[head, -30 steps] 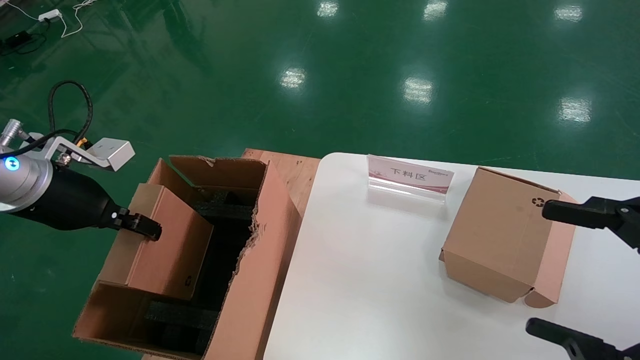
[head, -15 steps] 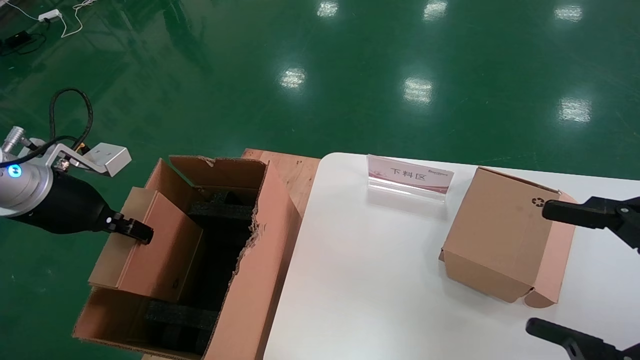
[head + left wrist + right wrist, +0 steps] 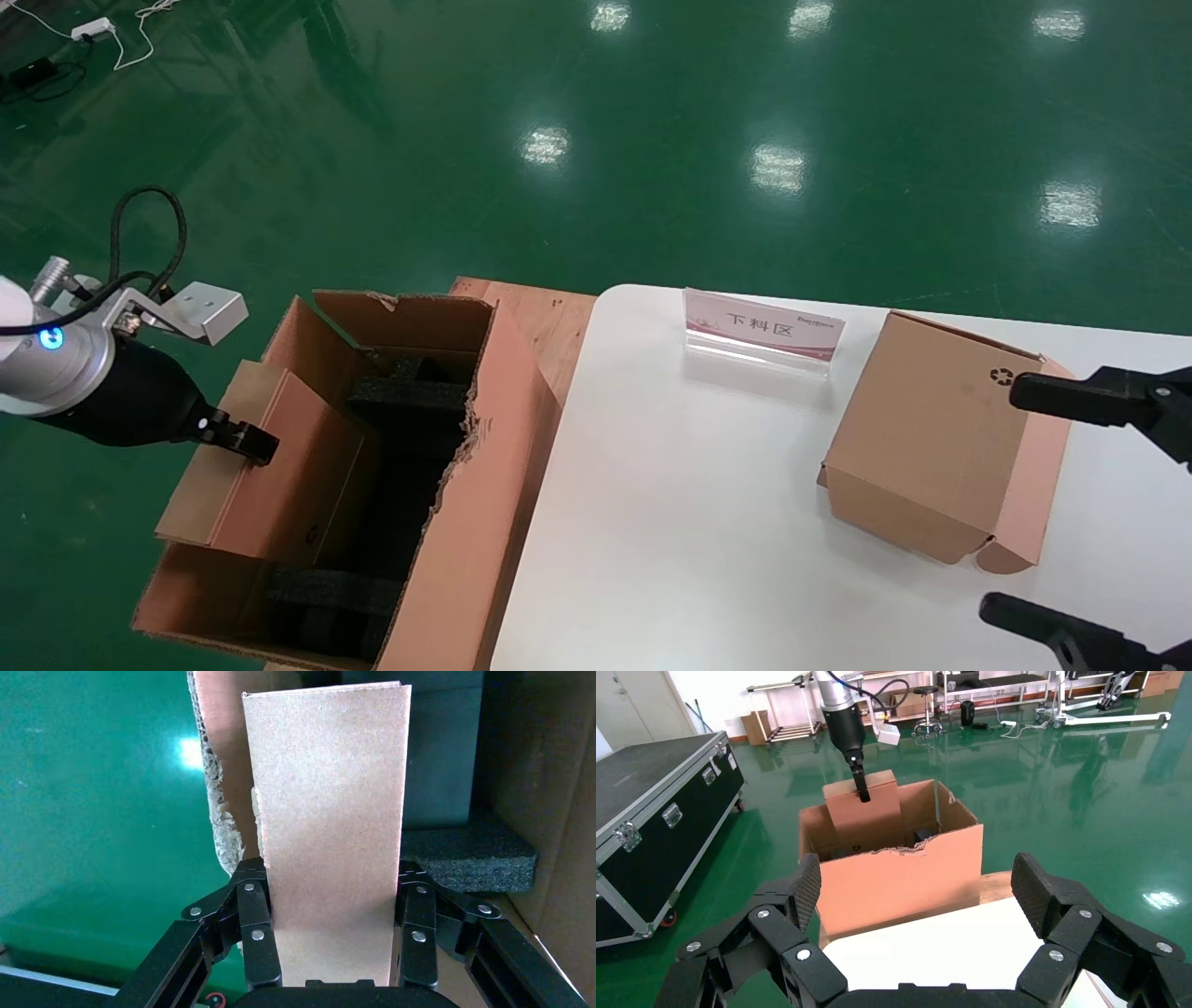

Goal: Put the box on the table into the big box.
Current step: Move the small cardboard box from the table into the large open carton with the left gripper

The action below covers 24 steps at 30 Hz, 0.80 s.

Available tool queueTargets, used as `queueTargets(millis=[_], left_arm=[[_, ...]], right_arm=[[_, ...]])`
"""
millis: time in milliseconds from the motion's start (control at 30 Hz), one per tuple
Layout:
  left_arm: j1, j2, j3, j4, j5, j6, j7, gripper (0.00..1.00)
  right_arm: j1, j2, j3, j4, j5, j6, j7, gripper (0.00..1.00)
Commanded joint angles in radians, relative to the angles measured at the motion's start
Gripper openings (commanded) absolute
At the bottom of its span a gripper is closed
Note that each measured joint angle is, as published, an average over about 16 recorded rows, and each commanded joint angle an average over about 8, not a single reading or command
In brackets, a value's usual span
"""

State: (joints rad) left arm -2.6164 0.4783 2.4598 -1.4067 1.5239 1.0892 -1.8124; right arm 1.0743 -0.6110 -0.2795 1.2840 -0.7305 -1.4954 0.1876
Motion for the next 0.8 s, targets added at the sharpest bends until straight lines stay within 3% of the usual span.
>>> queueTargets(millis=[33,800], left_arm=[[0.011,0.004,0.003,0.002,0.006,-0.006,-0.004,0.0],[0.136,0.069,0.008,0.062,0.056,-0.055,-0.086,0.0]], right_arm=[[0.0,0.0,0.0,0.0,0.0,0.0,0.0,1.0],[0.0,0.0,0.0,0.0,0.0,0.0,0.0,1.0]])
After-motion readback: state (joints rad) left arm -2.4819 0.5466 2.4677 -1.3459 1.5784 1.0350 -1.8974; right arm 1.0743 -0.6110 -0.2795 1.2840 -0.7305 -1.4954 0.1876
